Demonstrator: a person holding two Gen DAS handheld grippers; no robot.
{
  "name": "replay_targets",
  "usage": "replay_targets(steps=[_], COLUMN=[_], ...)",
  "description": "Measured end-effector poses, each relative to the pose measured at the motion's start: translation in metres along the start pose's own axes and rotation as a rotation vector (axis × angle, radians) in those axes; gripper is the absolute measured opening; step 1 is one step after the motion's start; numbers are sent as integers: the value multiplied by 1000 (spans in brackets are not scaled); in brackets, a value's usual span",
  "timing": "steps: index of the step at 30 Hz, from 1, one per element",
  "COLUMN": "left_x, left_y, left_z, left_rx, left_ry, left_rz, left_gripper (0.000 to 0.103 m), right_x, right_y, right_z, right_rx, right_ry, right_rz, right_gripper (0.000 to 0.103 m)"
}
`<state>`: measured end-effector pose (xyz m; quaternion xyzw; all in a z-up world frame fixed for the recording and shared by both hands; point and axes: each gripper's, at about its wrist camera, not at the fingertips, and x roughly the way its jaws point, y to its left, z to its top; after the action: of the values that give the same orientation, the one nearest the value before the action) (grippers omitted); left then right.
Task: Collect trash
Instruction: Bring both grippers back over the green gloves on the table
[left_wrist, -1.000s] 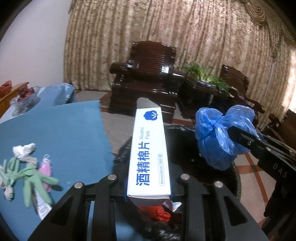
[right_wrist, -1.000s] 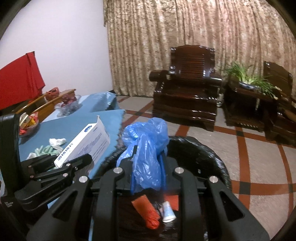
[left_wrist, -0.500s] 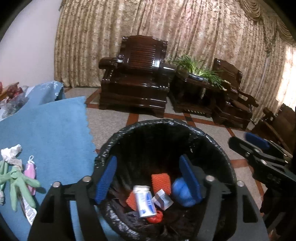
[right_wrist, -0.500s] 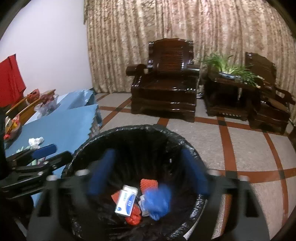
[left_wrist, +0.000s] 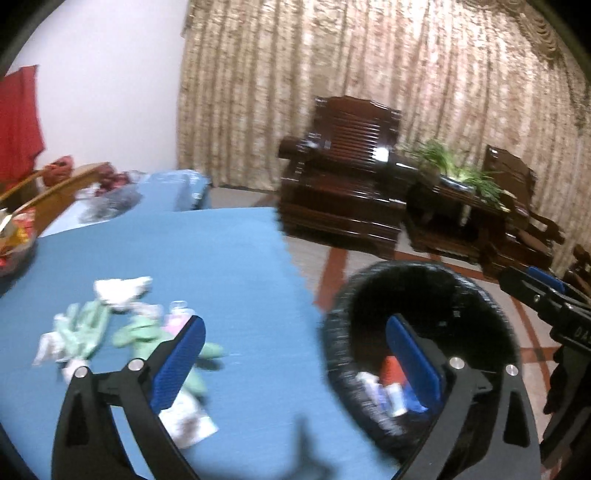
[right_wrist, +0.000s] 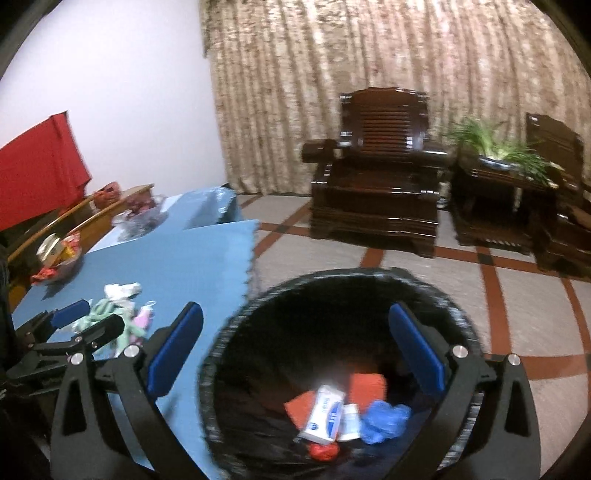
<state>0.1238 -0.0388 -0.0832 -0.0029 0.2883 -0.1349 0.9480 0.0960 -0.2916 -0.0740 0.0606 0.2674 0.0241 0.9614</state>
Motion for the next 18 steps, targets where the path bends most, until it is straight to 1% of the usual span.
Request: replay_targets(steps=[6, 10, 13, 18], left_x=[-23, -32, -37, -40], left_y=[62, 98, 124, 156], left_z=[-13, -24, -32, -41], left_rx=[-47, -92, -124, -155], left_ry=[-16, -11, -6, 0], left_rz=[130, 199, 243, 294], left_gripper=[96, 96, 96, 95], right_x=[21, 35, 47, 69], right_y=[47, 76, 99, 134], right_z=[4, 3, 2, 0], right_rx=[-55, -87, -116, -143], right_ry=[24, 35, 45, 57], right_rz=[82, 131, 162, 209], right_gripper=[98, 98, 98, 98])
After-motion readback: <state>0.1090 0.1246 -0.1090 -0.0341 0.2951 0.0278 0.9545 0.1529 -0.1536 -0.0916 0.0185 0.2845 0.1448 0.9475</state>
